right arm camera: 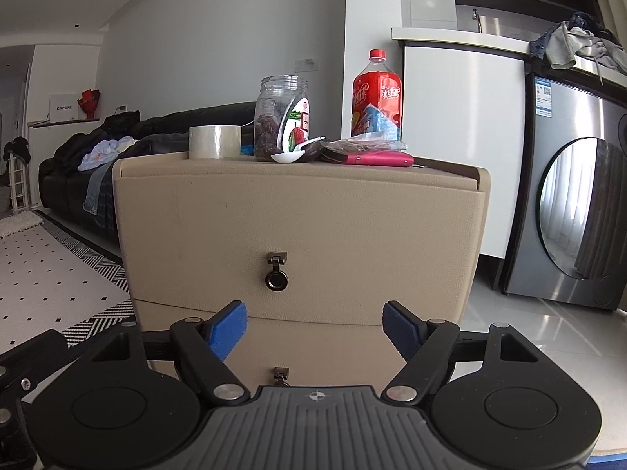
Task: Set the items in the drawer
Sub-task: 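Move the right gripper to the black ring pull of the upper drawer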
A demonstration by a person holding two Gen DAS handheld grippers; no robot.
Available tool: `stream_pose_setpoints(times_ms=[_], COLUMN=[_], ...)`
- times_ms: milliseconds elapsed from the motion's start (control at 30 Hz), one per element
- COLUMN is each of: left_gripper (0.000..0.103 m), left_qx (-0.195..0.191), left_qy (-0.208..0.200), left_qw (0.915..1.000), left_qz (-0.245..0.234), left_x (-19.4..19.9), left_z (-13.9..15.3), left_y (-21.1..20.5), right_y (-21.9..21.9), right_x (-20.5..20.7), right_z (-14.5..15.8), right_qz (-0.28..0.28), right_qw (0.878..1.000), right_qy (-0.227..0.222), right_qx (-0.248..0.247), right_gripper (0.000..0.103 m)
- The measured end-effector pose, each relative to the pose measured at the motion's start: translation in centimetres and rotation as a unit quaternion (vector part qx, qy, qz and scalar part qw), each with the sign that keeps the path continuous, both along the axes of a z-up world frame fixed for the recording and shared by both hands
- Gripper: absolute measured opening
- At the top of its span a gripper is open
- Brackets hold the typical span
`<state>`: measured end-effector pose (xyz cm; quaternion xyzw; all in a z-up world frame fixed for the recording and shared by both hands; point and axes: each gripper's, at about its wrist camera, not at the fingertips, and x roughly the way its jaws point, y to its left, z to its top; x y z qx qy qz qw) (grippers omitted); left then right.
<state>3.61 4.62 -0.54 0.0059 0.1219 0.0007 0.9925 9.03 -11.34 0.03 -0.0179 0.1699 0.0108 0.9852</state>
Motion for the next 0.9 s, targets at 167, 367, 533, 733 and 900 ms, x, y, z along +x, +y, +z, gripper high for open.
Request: stream_pose_setpoints(times_ms=[167,367,533,733,900], left_gripper=[0.103,0.103,0.103,0.103,0.103], left_qx=[0.001,-0.015,-0.017,-0.022,-0.026], left_qy=[0.002,-0.002,0.003,0.012,0.019], left_qw=[1.0000,0.9999,0.9998,0.9996,0.9995], left_qz=[0.000,-0.005,-0.008,-0.010,-0.008], left_x=[0.6,0.8,1.2,1.8,2.3], left_z=[-0.3,-0.9,-1.7,-2.6,-3.4], left_y=[0.6,1.3,1.5,2.1,2.5], right_y=[0.8,1.8,2.8,3.6,4.1], right_x=[1.4,3.0,4.5,6.3,7.9], right_z=[-0.5,-1.1,-1.5,-2.1,-2.6], right_qz=[-0.009,-0.009,-0.011,-0.013,-0.020], right_qw=[1.000,1.000,1.000,1.000,0.999], right_qy=[-0.007,-0.011,-0.014,-0.023,-0.025], right_qx=[-0.005,-0.013,-0.020,-0.014,-0.011], right_gripper=[0.079,0.074,0.070,0.062,0.055])
